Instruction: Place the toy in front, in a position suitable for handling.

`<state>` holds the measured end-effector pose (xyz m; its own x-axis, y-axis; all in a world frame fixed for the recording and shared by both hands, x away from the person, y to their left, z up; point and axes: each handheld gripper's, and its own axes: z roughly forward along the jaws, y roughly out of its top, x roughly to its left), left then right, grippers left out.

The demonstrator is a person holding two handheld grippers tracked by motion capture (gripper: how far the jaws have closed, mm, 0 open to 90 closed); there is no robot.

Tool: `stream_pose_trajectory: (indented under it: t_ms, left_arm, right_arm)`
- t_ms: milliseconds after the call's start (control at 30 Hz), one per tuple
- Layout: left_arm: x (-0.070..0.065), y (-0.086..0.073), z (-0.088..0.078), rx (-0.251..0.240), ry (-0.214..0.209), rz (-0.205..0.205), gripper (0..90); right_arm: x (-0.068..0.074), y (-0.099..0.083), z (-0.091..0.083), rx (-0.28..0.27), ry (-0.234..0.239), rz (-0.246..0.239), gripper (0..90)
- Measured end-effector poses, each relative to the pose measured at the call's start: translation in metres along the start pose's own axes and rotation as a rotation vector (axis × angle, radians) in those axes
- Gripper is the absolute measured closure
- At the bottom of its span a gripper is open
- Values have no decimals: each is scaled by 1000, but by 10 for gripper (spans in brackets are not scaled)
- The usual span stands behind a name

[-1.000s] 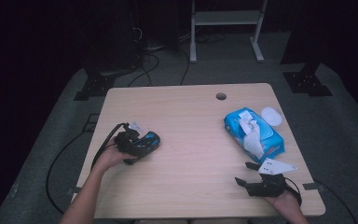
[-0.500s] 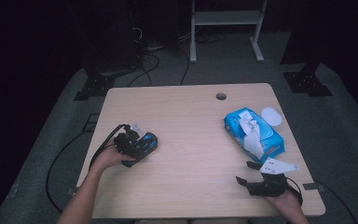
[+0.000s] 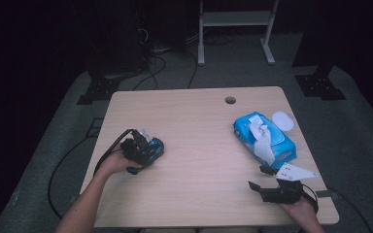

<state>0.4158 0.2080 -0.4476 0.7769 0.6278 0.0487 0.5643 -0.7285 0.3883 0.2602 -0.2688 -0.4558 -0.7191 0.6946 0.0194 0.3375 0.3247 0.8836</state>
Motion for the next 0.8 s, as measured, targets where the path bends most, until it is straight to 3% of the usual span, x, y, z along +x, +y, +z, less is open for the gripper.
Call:
stream_pose_trajectory:
  t_ms: [133,233,300,333,367,400,433,467,500,533,567,600,633,667,700,800]
  left_arm:
    - [-2,5,-3,-26,-21,8,262]
    - [-11,18,-16,-46,-23,35,261]
    - [-36,38,-30,-88,-35,107,261]
    - [-36,38,-30,-88,-35,107,261]
    - [-61,56,-34,-110,-60,177,261]
    - [-61,56,-34,-110,-60,177,261]
    - [-78,68,-33,-117,-83,226,261]
    - [-103,82,-25,-131,-122,276,261]
    - [-103,82,-25,-131,-122,276,260]
    - [-116,89,-19,-133,-149,306,260]
    - [-140,102,-4,-127,-189,356,260]
    - [-140,102,-4,-127,-189,356,260]
    - [-158,111,14,-95,-211,406,260]
    - [-158,111,14,-95,-211,406,260]
    - [-170,114,34,-40,-214,438,260]
    - [-174,113,43,-58,-243,424,259]
  right_arm:
    - [-3,-1,-4,-20,-6,18,268]
    - [-3,0,-5,-24,-8,20,268]
    - [-3,2,-8,-46,-12,19,268]
    - [-3,2,-8,-46,-12,19,268]
    - [-4,3,-10,-59,-16,23,268]
    - [-4,3,-10,-59,-16,23,268]
    - [-4,3,-11,-62,-20,26,268]
    - [-6,3,-13,-67,-24,35,269]
    - [-6,3,-13,-67,-24,35,269]
    - [-6,2,-14,-65,-27,37,269]
    - [-6,1,-16,-64,-29,41,269]
    - [-6,1,-16,-66,-28,38,269]
    - [-6,1,-16,-64,-28,35,269]
    - [-6,1,-16,-64,-28,35,269]
    - [-6,1,-17,-61,-27,32,269]
    - [-6,0,-16,-57,-23,30,269]
